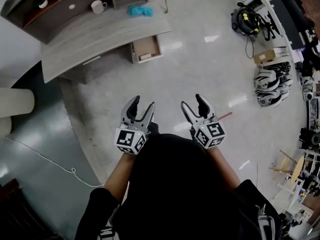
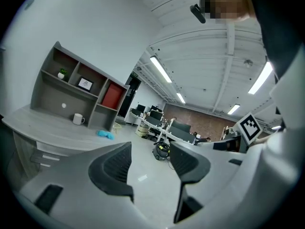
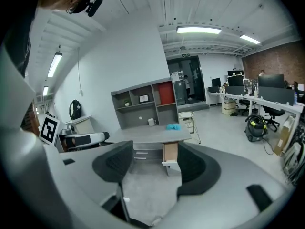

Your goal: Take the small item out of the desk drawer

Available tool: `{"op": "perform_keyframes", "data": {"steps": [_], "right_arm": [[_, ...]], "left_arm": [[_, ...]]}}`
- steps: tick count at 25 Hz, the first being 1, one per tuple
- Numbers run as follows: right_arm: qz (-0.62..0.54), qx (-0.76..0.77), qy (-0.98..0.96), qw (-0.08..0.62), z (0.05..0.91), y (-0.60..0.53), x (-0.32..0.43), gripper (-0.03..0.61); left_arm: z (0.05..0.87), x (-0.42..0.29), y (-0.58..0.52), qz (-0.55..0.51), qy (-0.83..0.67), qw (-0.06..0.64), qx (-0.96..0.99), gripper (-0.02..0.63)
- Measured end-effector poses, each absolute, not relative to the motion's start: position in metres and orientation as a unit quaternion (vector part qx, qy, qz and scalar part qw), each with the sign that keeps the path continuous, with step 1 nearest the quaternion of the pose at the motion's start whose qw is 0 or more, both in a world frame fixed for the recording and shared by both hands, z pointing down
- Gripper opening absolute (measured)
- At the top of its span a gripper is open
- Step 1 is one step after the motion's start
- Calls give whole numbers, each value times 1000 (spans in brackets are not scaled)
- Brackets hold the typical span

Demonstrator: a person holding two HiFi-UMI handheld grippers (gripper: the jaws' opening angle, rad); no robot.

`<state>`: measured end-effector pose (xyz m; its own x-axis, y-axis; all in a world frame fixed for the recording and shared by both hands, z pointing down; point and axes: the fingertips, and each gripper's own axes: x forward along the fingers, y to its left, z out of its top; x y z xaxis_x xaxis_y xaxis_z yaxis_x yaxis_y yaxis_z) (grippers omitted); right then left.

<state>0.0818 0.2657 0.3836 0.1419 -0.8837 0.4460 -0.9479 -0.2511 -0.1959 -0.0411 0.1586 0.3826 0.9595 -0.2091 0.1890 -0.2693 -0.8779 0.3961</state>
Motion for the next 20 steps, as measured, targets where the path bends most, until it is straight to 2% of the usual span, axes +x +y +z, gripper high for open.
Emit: {"op": "perform_keyframes", "data": {"steps": [6, 13, 20], "right_arm": [[245, 758, -601, 61, 376, 233, 107, 276], [255, 723, -639, 68, 393, 153, 101, 276], [238, 672, -693, 109, 401, 104, 100, 276]], "left_arm": [[372, -20, 119, 48, -134, 208, 968, 227], [379, -50, 67, 29, -194, 217, 956, 227], [393, -61, 35, 28, -264, 229, 936, 227]]}}
